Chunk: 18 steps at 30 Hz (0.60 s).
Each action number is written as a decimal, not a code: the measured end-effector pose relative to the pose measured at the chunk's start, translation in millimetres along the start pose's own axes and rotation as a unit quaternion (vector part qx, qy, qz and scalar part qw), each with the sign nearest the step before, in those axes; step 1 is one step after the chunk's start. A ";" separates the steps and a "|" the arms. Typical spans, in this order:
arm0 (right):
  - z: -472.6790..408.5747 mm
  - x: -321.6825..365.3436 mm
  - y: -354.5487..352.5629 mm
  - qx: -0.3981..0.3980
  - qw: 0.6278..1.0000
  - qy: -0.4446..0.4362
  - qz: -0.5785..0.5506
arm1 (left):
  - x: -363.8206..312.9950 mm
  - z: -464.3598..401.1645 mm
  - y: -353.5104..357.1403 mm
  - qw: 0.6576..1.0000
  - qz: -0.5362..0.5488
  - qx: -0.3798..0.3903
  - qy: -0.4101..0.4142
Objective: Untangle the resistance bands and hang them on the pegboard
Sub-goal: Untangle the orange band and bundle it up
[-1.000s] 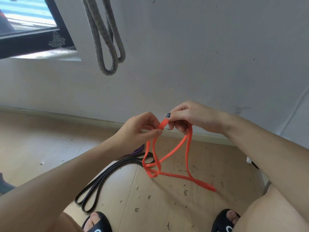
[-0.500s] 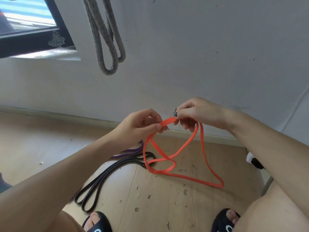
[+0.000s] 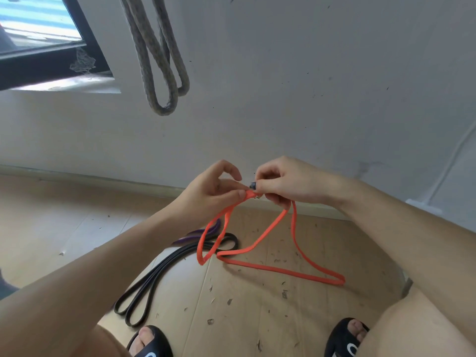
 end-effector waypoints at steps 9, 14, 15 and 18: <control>1.9 0.9 0.6 0.016 1.000 0.014 0.017 | -1.8 -1.6 1.5 1.000 0.016 -0.012 0.008; 2.3 0.4 -5.0 -0.002 0.999 0.015 -0.049 | -0.3 0.3 7.9 0.999 -0.006 0.040 0.022; 2.5 -0.3 -6.5 -0.006 0.999 0.019 -0.050 | 0.9 0.6 8.6 0.998 -0.021 0.051 0.028; 2.0 -3.2 -11.7 -0.020 0.998 0.030 -0.049 | 7.5 0.9 9.0 0.996 -0.054 0.059 0.041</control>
Point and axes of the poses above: each hand's wrist, its own z-axis away from the middle knuckle, its own y-axis out of the palm, x = y × z, the point moved 4 cm from there along -z, towards the middle knuckle, and after that the axes turned 15 degrees about -z, right-handed, at the moved point
